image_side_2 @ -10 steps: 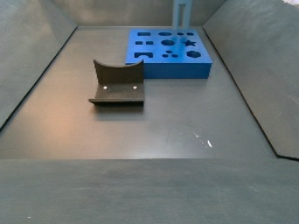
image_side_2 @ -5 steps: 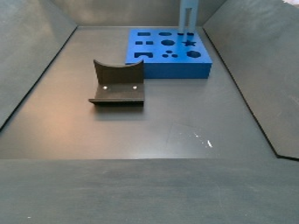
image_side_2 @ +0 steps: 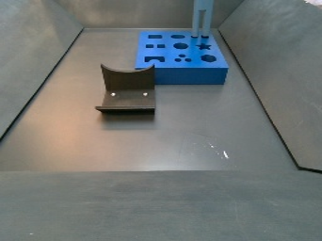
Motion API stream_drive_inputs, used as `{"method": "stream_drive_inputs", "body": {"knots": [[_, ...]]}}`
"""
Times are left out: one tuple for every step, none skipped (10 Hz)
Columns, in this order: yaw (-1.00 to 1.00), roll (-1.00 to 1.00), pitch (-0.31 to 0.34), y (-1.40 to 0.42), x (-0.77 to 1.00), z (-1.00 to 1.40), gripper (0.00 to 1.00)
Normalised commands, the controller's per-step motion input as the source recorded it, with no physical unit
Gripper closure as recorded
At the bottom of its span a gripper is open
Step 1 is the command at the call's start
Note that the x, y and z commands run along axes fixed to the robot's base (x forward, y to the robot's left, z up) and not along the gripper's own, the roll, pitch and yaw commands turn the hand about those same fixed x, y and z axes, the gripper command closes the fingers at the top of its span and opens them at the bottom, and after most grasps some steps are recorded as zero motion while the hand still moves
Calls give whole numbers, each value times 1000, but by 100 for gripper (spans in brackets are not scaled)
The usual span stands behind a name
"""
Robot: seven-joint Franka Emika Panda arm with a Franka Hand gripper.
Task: Insert the square-circle object.
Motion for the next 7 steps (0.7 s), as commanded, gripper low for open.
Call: {"method": "stream_drive_inputs", "body": {"knots": [[0, 54, 21, 51, 100, -217, 100], [0, 0, 0, 29, 0, -240, 100], [-29, 0, 0, 6, 0, -303, 100], [-103, -7, -6, 43, -46, -300, 100], [-149, 0, 0, 66, -31, -246, 100], [-171, 0, 0, 103, -6, -209, 100], [-180, 14, 0, 71, -9, -197, 100]]}}
